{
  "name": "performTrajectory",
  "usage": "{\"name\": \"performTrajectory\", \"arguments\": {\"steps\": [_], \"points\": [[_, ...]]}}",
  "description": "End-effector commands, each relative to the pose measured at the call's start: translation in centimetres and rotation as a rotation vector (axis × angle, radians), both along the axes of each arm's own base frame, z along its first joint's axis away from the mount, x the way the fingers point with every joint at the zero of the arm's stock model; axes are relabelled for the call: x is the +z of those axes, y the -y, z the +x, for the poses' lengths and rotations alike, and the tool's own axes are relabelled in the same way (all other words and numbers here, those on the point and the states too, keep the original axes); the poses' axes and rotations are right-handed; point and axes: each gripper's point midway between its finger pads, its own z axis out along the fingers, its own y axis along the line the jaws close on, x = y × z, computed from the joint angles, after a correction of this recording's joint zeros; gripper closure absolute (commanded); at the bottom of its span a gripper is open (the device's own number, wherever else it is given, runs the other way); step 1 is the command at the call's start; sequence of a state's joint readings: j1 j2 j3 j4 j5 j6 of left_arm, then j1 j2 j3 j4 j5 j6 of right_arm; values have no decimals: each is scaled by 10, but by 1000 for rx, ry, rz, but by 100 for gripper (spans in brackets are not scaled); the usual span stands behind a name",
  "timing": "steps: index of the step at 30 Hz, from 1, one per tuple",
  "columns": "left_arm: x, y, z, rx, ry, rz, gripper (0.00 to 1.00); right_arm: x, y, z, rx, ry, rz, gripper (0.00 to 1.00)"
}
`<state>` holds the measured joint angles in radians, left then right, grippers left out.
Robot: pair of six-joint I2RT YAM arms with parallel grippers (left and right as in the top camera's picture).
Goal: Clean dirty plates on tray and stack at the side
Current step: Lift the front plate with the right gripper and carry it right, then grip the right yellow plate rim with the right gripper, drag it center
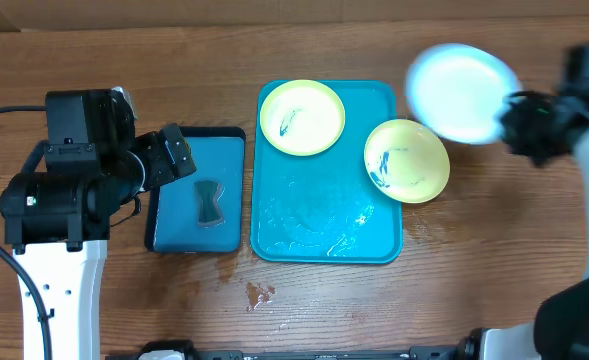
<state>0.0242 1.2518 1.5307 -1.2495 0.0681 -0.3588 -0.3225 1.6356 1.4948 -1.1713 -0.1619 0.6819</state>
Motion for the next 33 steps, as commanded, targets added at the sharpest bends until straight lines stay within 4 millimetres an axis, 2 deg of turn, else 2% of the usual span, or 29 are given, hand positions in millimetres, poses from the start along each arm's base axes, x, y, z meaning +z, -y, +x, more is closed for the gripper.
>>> {"name": "performTrajectory", "arguments": {"steps": [1,4,6,9,11,12,15,16,18,20,21,23,25,28,31,33], "points": [[6,1,-1,-16,21,7,0,-43,46,-39,-138,-172,-54,96],[6,1,-1,-16,21,7,0,-81,61,-72,-215,-280,-1,96],[6,1,-1,-16,21,7,0,-100,64,-87,-230,-317,19,96],[6,1,-1,-16,21,8,0,-109,60,-93,-164,-330,12,96],[6,1,-1,-16,21,7,0,-108,57,-93,-152,-335,13,82],[6,1,-1,-16,21,7,0,-106,56,-91,-149,-328,16,79],[6,1,-1,-16,21,7,0,-89,45,-74,-67,-249,19,76],[6,1,-1,-16,21,7,0,-75,30,-57,56,-161,17,73],[6,1,-1,-16,21,7,0,-58,8,-40,187,-72,8,71],[6,1,-1,-16,21,7,0,-46,-23,-23,340,21,18,68],[6,1,-1,-16,21,7,0,-43,-36,-17,396,48,22,63],[6,1,-1,-16,21,7,0,-43,-61,-9,493,68,5,45],[6,1,-1,-16,21,7,0,-47,-80,-2,566,71,-42,34],[6,1,-1,-16,20,8,0,-57,-91,9,620,60,-145,33],[6,1,-1,-16,21,7,0,-68,-88,19,623,29,-244,34],[6,1,-1,-16,21,7,0,-77,-88,24,627,19,-261,42]]}}
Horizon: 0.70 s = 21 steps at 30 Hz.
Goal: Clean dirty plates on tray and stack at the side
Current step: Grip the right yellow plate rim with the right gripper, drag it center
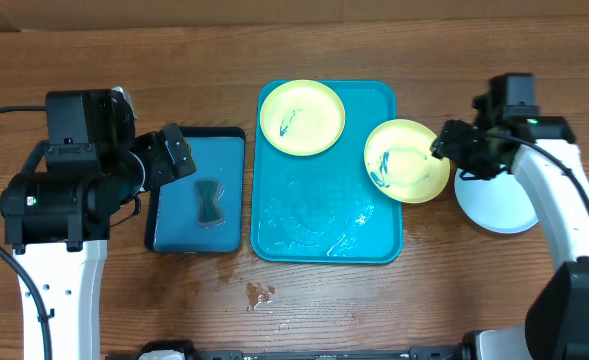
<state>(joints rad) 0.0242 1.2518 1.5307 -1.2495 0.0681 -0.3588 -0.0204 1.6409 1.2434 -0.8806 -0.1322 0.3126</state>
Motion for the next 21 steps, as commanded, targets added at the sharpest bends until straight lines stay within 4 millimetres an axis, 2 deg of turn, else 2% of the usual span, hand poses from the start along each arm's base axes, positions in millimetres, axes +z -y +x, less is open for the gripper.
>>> {"name": "performTrajectory", "arguments": {"steps": [1,8,16,19,21], "points": [[6,1,-1,-16,21,7,0,-19,16,9,-15,-23,-107,44],[6,1,-1,-16,21,7,0,-66,17,11,4,-122,-111,52],[6,1,-1,-16,21,7,0,-84,26,8,-9,-164,-161,53],[6,1,-1,-16,21,8,0,-92,30,0,-16,-193,-181,54],[6,1,-1,-16,21,7,0,-102,24,-9,-4,-219,-143,59]]}}
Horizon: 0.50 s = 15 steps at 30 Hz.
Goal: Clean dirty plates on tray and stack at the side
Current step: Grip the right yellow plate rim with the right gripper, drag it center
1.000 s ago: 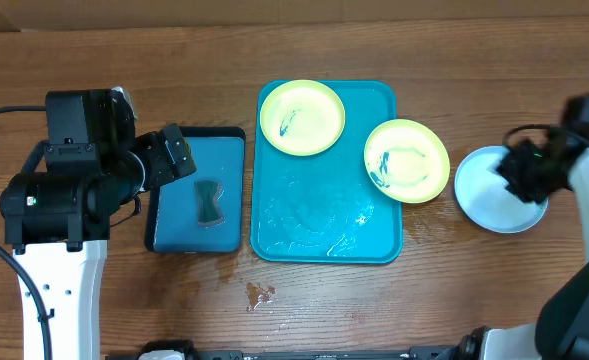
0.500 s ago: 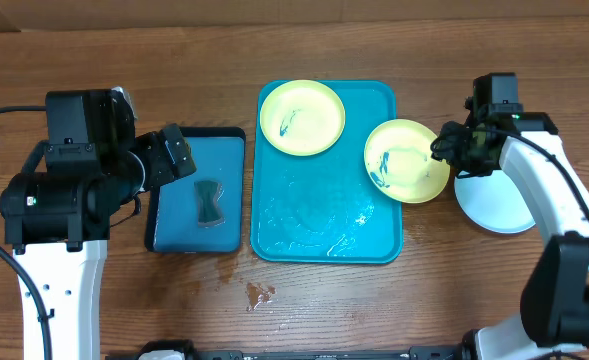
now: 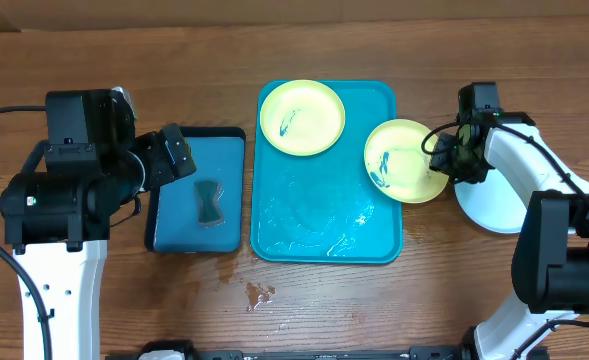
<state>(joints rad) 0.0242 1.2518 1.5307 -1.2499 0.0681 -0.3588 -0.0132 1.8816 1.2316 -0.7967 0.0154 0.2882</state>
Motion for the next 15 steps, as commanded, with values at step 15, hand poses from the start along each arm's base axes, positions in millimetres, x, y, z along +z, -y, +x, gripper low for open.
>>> {"name": "performTrajectory", "arguments": {"steps": [15], "points": [[6,1,0,-16,21,7,0,16,-25,-17,9,-66,152,96]]}}
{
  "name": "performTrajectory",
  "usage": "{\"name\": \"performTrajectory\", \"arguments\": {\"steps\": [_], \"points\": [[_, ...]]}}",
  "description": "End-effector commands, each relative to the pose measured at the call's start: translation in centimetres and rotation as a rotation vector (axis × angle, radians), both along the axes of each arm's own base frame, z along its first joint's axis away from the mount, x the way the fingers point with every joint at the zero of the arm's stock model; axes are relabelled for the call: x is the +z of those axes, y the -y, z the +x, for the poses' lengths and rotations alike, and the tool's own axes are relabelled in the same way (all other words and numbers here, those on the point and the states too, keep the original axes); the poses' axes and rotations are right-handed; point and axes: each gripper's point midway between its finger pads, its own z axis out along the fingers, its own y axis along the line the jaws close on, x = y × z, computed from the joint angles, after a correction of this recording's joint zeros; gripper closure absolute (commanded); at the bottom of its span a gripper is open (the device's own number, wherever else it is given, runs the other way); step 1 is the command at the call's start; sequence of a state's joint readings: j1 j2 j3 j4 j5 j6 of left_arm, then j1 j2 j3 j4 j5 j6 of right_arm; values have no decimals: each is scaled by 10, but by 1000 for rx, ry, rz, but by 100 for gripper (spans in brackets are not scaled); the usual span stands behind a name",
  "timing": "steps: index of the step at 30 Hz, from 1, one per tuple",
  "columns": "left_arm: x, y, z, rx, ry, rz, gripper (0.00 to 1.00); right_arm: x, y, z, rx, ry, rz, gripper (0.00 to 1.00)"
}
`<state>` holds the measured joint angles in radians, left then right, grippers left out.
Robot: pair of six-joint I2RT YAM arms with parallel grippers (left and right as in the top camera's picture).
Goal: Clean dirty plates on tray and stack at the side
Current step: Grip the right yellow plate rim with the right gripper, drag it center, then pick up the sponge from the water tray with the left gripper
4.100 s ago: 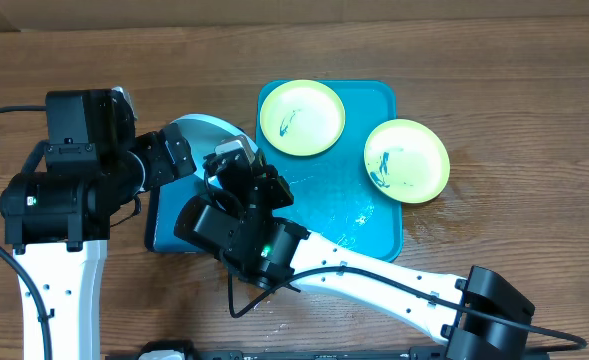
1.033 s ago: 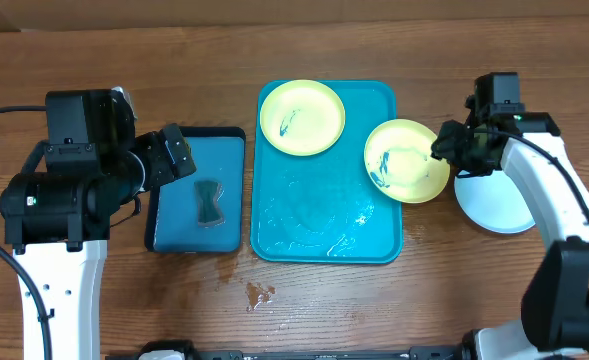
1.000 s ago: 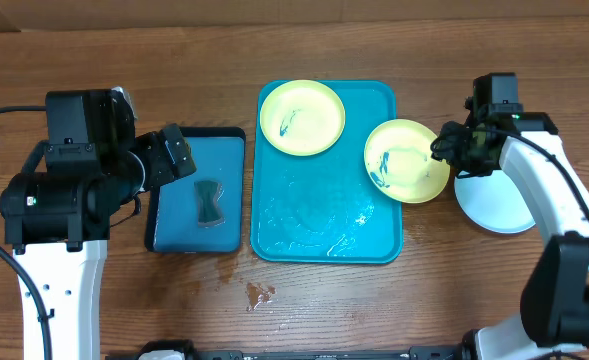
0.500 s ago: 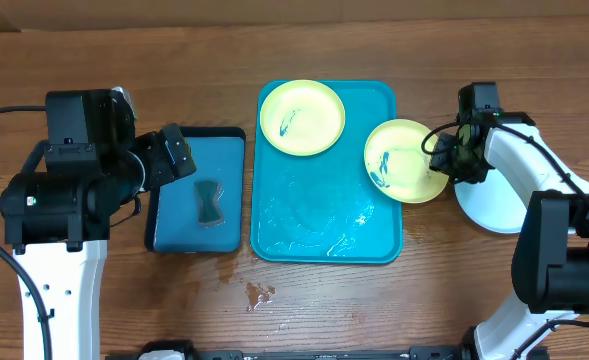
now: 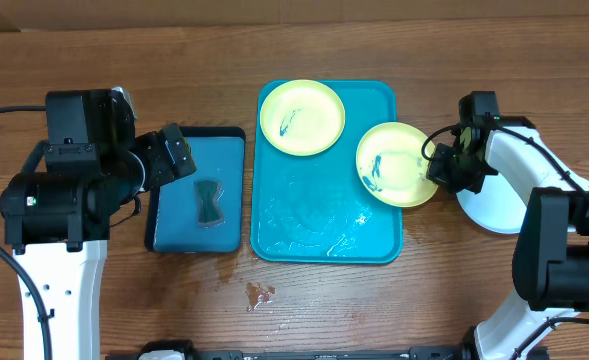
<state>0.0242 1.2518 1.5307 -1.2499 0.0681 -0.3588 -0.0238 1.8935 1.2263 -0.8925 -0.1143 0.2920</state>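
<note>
A teal tray (image 5: pixel 324 215) lies mid-table. One yellow plate (image 5: pixel 302 117) with blue smears sits in its far left corner. A second smeared yellow plate (image 5: pixel 394 163) overhangs the tray's right edge. My right gripper (image 5: pixel 440 166) is at that plate's right rim, its fingers over the edge and seemingly shut on it. A white plate (image 5: pixel 499 208) rests on the table to the right, partly under the right arm. My left gripper (image 5: pixel 174 152) hovers at the far left edge of a blue pad (image 5: pixel 224 160); its jaw gap cannot be made out. A dark sponge (image 5: pixel 208 203) lies on the pad.
A small wet stain (image 5: pixel 260 293) marks the wood in front of the tray. The left arm's bulky base (image 5: pixel 59 190) fills the left side. Cardboard runs along the table's far edge (image 5: pixel 274 8).
The right gripper has shifted slightly nearer at the rim of the right yellow plate, and that plate now lies a little further left over the tray. The left arm has not moved.
The right gripper first held the white plate up at the far right. Then the white plate lay on the table beside the tray and the gripper was next to the right yellow plate. It then reached that plate's rim, and the plate has shifted left.
</note>
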Motion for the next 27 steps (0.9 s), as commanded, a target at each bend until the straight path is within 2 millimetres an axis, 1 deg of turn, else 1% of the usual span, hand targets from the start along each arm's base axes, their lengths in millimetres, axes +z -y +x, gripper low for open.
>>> {"name": "performTrajectory", "arguments": {"steps": [1,5,6,8,11,13,15,19,20,22,24,26,27], "points": [[6,1,-1,-16,21,7,0,29,-8,8,8,51,21,96],[6,1,0,-16,21,7,0,55,-22,2,47,84,23,96],[6,1,0,-16,21,7,0,61,-29,-1,69,90,24,96],[6,1,0,-16,21,7,0,66,-45,-8,115,88,26,96],[6,1,0,-16,21,7,0,63,-71,-17,162,68,29,96],[6,1,-1,-16,21,7,0,59,-89,-24,148,55,35,96],[6,1,0,-16,21,7,0,54,-106,-29,106,47,46,96],[12,4,6,23,52,-41,0,39,-137,-42,-51,19,75,96],[11,4,6,22,48,-42,0,36,-141,-44,-65,19,80,96],[3,6,6,0,20,-30,0,30,-148,-46,-65,27,89,96],[-11,11,6,-45,-26,-21,0,24,-153,-49,-52,38,89,96],[-34,21,4,-116,-103,-22,0,20,-151,-49,-44,47,76,96],[-47,25,3,-144,-142,-24,0,20,-149,-49,-41,53,61,92]]}}
